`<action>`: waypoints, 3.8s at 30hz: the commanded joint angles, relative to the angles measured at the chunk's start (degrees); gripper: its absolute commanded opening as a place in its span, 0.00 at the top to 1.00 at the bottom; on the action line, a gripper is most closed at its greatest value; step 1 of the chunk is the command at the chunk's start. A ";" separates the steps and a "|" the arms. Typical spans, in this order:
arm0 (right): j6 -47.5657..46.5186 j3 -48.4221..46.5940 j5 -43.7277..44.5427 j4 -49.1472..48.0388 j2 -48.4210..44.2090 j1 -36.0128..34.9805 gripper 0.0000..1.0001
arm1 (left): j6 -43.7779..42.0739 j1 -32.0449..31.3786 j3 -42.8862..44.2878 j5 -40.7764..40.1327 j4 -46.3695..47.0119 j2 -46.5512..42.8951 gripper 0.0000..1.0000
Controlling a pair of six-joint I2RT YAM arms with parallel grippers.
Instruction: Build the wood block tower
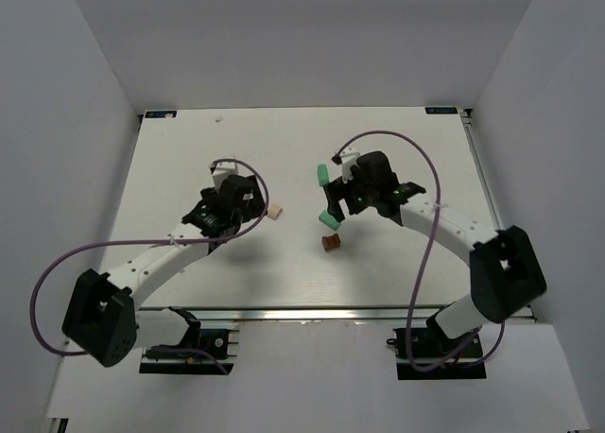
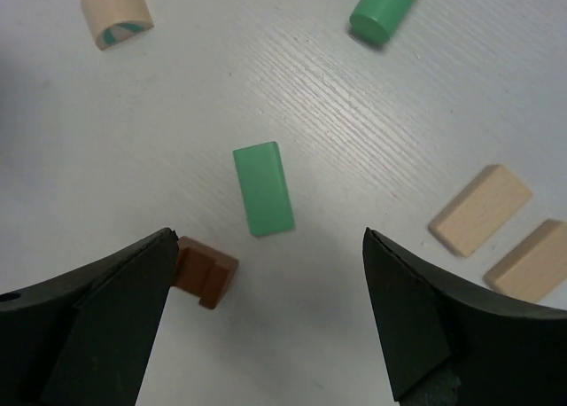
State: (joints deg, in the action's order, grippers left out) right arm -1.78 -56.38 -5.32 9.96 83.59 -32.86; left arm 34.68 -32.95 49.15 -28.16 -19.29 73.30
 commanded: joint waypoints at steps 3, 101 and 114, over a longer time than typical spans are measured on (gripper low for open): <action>-11.55 -5.49 -3.64 2.61 9.12 -0.45 0.11 | 1.97 6.40 -6.51 1.70 1.89 -7.81 0.02; -67.04 -31.42 -10.41 33.81 31.72 19.94 0.71 | -10.33 12.03 -15.57 13.57 18.85 -0.96 0.02; -67.30 -31.25 -11.46 34.43 31.54 20.47 0.61 | -10.51 12.03 -15.75 14.54 18.85 -1.23 0.02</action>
State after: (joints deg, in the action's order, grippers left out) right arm -66.26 -87.42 -15.59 43.55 115.02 -12.64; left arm 24.67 -21.15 32.51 -14.52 -1.26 73.19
